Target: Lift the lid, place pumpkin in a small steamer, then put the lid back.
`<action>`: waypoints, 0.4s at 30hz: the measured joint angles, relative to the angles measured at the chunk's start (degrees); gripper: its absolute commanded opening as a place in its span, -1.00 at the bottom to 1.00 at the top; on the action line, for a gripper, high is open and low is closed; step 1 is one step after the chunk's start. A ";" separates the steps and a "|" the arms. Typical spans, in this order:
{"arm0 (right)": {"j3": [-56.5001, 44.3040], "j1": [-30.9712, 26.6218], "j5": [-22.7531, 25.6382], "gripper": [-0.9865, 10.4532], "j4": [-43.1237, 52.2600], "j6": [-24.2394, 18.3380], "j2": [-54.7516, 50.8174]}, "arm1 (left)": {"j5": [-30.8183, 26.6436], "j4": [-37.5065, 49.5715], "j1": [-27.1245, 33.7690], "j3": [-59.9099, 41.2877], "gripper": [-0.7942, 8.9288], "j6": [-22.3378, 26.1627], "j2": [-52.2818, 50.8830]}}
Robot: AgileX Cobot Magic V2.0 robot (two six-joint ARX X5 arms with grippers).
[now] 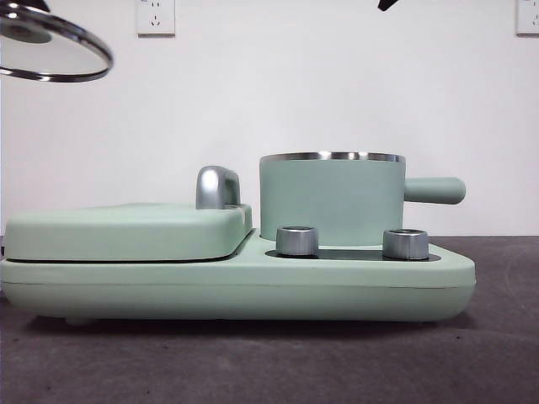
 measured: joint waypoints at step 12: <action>-31.78 -0.52 -0.02 -0.06 17.92 0.04 -18.47 | 0.90 0.07 -7.82 0.00 -0.81 0.17 1.27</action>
